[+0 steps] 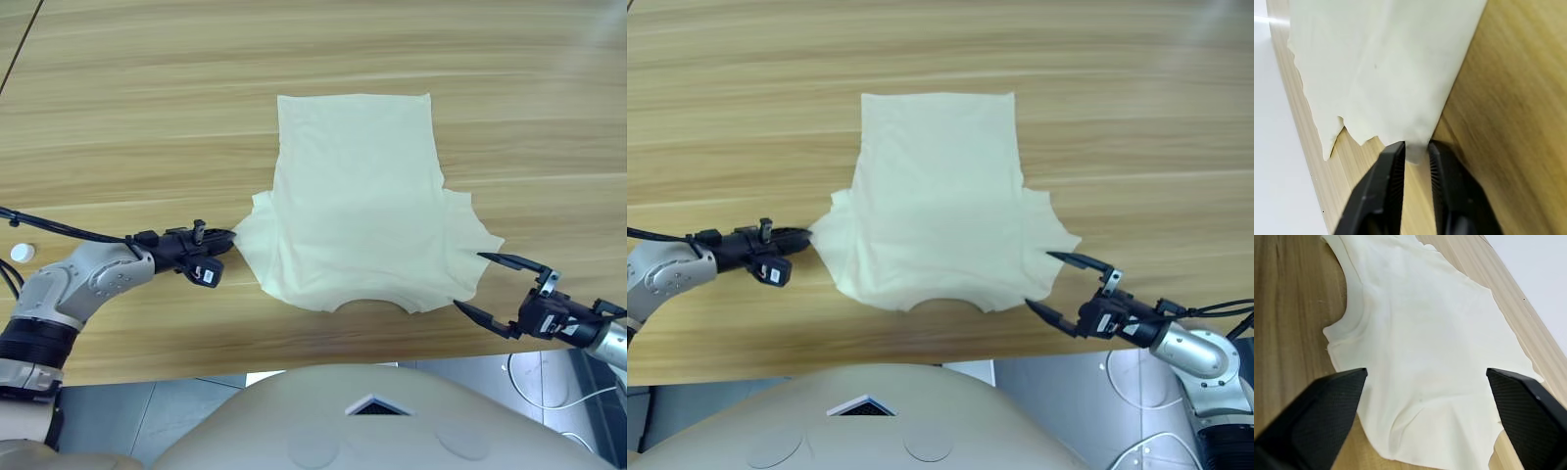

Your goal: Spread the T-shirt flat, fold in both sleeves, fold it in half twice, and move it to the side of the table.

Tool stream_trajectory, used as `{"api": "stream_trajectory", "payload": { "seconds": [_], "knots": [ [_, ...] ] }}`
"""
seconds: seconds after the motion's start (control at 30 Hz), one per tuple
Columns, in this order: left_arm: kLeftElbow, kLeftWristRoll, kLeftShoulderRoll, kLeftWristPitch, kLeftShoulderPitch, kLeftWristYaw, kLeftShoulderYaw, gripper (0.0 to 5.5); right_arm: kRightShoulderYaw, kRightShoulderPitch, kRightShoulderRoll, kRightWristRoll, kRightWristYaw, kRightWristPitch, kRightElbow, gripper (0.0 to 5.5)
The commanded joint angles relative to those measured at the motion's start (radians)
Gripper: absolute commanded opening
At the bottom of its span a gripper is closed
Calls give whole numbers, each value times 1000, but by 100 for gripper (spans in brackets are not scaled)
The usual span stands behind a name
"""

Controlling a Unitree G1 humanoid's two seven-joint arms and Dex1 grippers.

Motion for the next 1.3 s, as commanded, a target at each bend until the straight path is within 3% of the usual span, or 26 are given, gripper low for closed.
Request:
{"api": "stream_trajectory", "payload": {
  "seconds": [0.03, 0.83, 1.3],
  "knots": [
    [42, 38, 10, -5, -22, 33, -11, 14, -2, 0, 6, -10, 9, 3, -10, 450],
    [18, -111, -26, -139, -23, 127, 3, 4, 5, -2, 15, -4, 16, 0, -18, 450],
    [19, -77, -175, -144, -139, 138, -57, 4, 29, -49, 25, -3, 18, 10, -24, 450]
  ]
}}
